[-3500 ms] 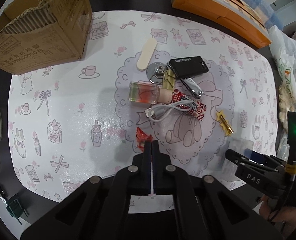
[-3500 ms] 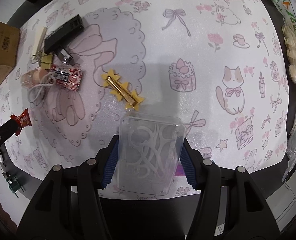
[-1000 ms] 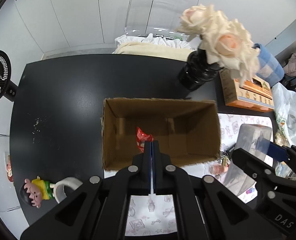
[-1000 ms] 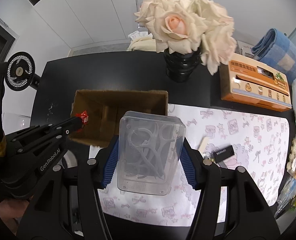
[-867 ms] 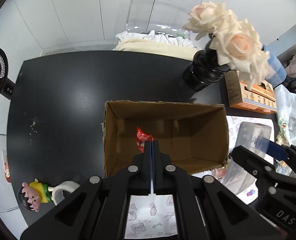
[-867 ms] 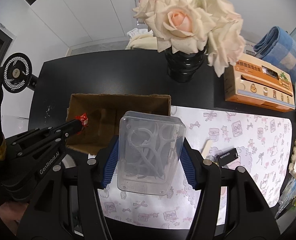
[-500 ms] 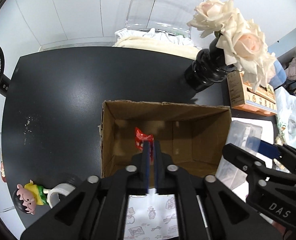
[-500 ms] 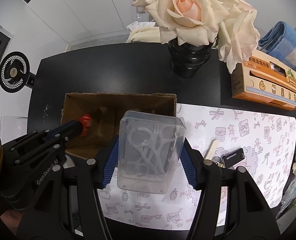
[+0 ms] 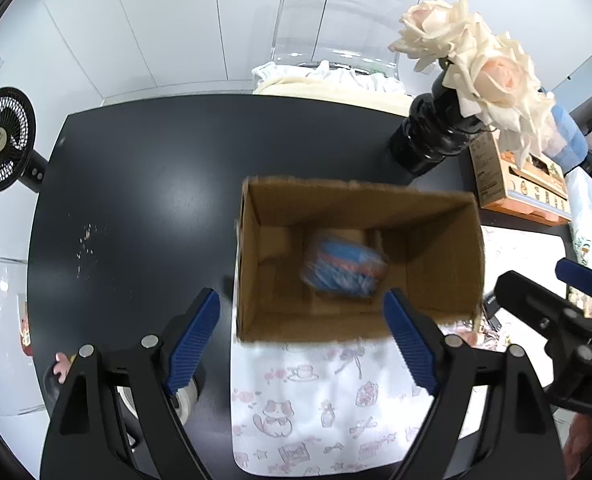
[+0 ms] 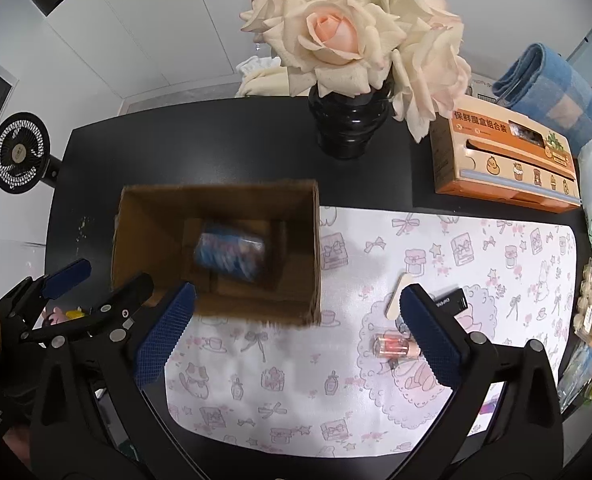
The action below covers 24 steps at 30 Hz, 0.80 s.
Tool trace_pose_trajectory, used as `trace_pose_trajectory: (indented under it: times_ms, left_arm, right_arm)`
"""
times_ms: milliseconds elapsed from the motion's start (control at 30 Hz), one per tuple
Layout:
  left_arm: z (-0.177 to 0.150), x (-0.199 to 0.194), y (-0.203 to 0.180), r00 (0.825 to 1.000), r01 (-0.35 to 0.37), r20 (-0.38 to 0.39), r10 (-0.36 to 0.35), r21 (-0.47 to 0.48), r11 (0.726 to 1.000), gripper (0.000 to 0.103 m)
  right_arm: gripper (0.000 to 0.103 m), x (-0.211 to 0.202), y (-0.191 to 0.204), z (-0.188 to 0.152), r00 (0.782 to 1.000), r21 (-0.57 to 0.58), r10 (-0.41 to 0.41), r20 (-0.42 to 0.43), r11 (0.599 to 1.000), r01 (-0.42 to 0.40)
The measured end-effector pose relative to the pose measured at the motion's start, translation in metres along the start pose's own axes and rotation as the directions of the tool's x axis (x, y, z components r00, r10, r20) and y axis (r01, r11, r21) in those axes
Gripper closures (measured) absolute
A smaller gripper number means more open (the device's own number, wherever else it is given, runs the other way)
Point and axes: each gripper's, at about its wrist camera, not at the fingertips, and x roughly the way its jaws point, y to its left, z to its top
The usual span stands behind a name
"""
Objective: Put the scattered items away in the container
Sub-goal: 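Move both grippers back over the mat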
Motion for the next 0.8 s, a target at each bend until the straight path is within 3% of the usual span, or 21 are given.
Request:
trace_pose_trajectory:
  times_ms: [67, 467, 800]
  left_arm:
    - [-0.005, -0.005, -0.002, 1.0, 0.002, 0.001, -0.002, 0.0, 1.0, 0.02]
    - [-0.045, -0.049, -0.034, 0.999, 0.0, 0.051, -0.002, 0.026, 1.0, 0.02]
    - [-0.098, -0.073, -0.11, 0.996, -0.036, 0.079, 0.033, 0.034, 0.999, 0.02]
  right_arm:
    - [0.0, -0.005, 0.0, -0.006, 0.998, 0.039, -0.06, -0.029, 0.997, 0.061]
    - [0.0, -0.06, -0.023, -0.062, 0.998, 0.054, -0.056, 0.021, 0.997, 0.055]
    - [0.0, -0.107, -0.108, -0.122, 0.997, 0.078, -0.068, 0.035, 0.995, 0.065]
